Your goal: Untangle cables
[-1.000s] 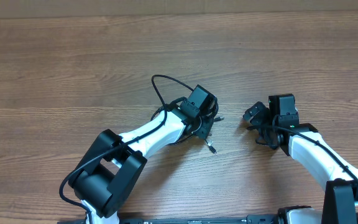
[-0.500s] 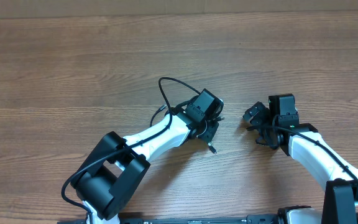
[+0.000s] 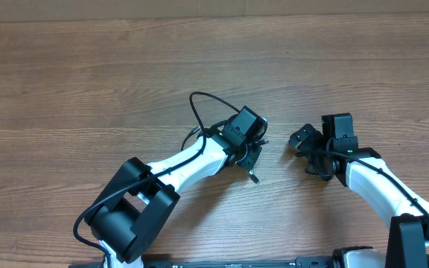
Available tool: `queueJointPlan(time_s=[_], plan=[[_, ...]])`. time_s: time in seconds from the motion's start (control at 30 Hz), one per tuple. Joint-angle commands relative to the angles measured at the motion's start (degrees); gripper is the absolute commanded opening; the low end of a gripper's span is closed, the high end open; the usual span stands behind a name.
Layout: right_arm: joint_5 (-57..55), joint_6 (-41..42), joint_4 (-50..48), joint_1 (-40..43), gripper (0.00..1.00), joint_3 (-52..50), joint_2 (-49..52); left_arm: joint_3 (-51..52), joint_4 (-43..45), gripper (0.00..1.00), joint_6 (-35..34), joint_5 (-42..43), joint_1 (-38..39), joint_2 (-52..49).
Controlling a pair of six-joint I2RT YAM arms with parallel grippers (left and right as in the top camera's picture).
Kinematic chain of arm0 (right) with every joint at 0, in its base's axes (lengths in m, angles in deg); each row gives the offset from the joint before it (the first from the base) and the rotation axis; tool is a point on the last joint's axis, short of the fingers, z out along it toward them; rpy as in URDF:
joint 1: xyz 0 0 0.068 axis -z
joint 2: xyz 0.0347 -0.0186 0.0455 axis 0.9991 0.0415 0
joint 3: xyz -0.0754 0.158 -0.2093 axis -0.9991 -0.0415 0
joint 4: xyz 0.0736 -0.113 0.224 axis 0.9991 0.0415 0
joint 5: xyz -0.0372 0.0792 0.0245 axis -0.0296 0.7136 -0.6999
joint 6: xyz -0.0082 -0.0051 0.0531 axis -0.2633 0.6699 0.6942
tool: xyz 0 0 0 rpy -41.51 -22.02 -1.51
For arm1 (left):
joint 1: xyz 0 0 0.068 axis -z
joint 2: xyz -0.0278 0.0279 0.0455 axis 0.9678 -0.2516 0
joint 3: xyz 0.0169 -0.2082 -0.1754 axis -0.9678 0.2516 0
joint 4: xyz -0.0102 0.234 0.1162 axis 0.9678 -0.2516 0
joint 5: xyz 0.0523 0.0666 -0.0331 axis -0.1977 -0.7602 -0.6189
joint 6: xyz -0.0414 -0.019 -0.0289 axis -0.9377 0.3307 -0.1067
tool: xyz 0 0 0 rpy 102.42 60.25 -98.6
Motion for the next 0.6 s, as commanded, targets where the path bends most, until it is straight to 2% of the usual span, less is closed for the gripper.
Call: queueJointPlan(time_s=[0.0, 0.1, 0.17, 0.2, 0.23, 0.43, 0.57], plan=[[0.5, -0.3, 0.4, 0.1, 1.0, 0.3, -1.2, 0.6, 0.4, 0.3, -0.1, -0.8, 0.3, -0.9], [0.5, -0.3, 1.0, 0.1, 1.0, 0.3, -1.2, 0.6, 1.4, 0.27, -0.1, -0.8, 0.3, -2.6], [0.5, -0.3, 1.5, 0.1, 1.0, 0.3, -1.2, 0.6, 1.5, 0.16, 0.1, -0.8, 0.3, -4.1], [0.5, -0.3, 1.8, 0.1, 1.0, 0.3, -1.2, 0.6, 1.3, 0.06, 0.1, -0.8, 0.2, -4.3], [0.5, -0.3, 2.0, 0.1, 1.0, 0.3, -1.2, 0.5, 1.2, 0.04, 0.1, -0.8, 0.1, -4.3], [0.5, -0.3, 2.2, 0.1, 1.0, 0.3, -1.2, -3.9, -6.1, 0.04, 0.1, -0.8, -0.9, 0.8], [8.8, -5.4, 0.1, 0.1, 1.0, 0.3, -1.2, -9.9, -14.8, 0.04, 0.1, -0.8, -1.8, 6.9]])
